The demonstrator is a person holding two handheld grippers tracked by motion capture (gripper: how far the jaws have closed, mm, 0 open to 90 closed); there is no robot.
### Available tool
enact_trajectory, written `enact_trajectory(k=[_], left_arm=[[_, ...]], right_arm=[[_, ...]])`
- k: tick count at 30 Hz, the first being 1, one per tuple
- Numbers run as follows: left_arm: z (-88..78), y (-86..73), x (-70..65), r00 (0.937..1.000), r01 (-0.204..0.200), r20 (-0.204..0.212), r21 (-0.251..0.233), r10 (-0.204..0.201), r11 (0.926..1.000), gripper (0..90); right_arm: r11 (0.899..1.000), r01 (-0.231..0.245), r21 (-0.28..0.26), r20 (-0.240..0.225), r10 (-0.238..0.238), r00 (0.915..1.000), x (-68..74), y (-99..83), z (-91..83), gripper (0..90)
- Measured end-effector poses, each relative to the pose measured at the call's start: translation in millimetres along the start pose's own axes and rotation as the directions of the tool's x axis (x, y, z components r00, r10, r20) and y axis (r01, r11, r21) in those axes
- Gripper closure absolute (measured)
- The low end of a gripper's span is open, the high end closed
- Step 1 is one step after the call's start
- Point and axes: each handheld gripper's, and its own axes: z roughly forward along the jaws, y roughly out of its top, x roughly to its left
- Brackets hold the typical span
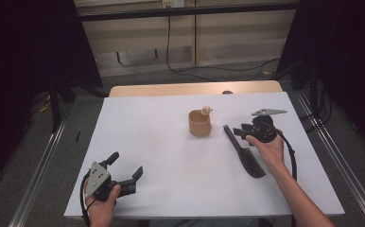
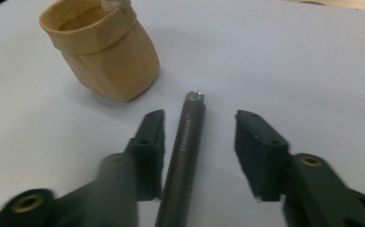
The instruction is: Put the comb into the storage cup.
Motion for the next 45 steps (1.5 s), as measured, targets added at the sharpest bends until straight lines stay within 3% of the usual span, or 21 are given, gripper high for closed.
enact_trajectory(k=[3,6,9,13,17,20,27,33,45], left_arm=[[-0.6,0.3,0.8,1.0,-0.003,-0.001,-0.001,0.003,1.0,3.2],[-0.6,0.5,0.7,1.0,-0.001,0.0,-0.004,0.001,1.0,3.2],[-0.6,0.4,0.9,1.0,-0.006,0.003,-0.001,0.006,1.0,3.2],[-0.8,0.6,0.8,1.0,-0.004,0.0,-0.004,0.004,1.0,3.2],[-0.7,0.6,0.8,1.0,-0.005,0.002,-0.001,0.005,1.0,3.2],[-0.6,0.8,0.4,1.0,0.001,-0.003,-0.01,-0.001,1.0,3.2],[-1.0,0.6,1.3,1.0,0.005,-0.003,-0.008,-0.005,1.0,3.2],[-0.7,0.6,1.2,1.0,0.001,-0.001,-0.006,-0.001,1.0,3.2],[0.5,0.9,1.0,1.0,-0.006,-0.003,-0.007,0.006,1.0,3.2]], right_arm=[[1.0,-0.003,0.021,0.007,0.003,1.0,-0.7,-1.3,0.8,28.5],[1.0,-0.016,0.015,0.023,0.016,0.9996,-1.8,-1.4,-1.2,17.9],[1.0,-0.018,-0.023,0.052,0.019,0.9984,-0.7,0.4,-5.8,16.3],[0.999,-0.025,-0.025,0.058,0.027,0.998,0.1,0.8,-10.1,9.7],[0.999,-0.054,0.005,0.055,0.053,0.9971,0.0,-0.7,-13.3,9.3],[0.999,-0.042,0.016,0.056,0.041,0.9976,2.2,-0.1,-17.4,11.8],[0.996,-0.063,0.06,-0.002,0.063,0.998,4.3,-1.6,-22.3,9.5],[0.994,-0.037,0.103,-0.044,0.042,0.9982,6.0,-3.1,-23.0,5.7],[0.975,0.016,0.221,-0.081,0.001,0.9967,18.9,2.5,-13.2,13.3]])
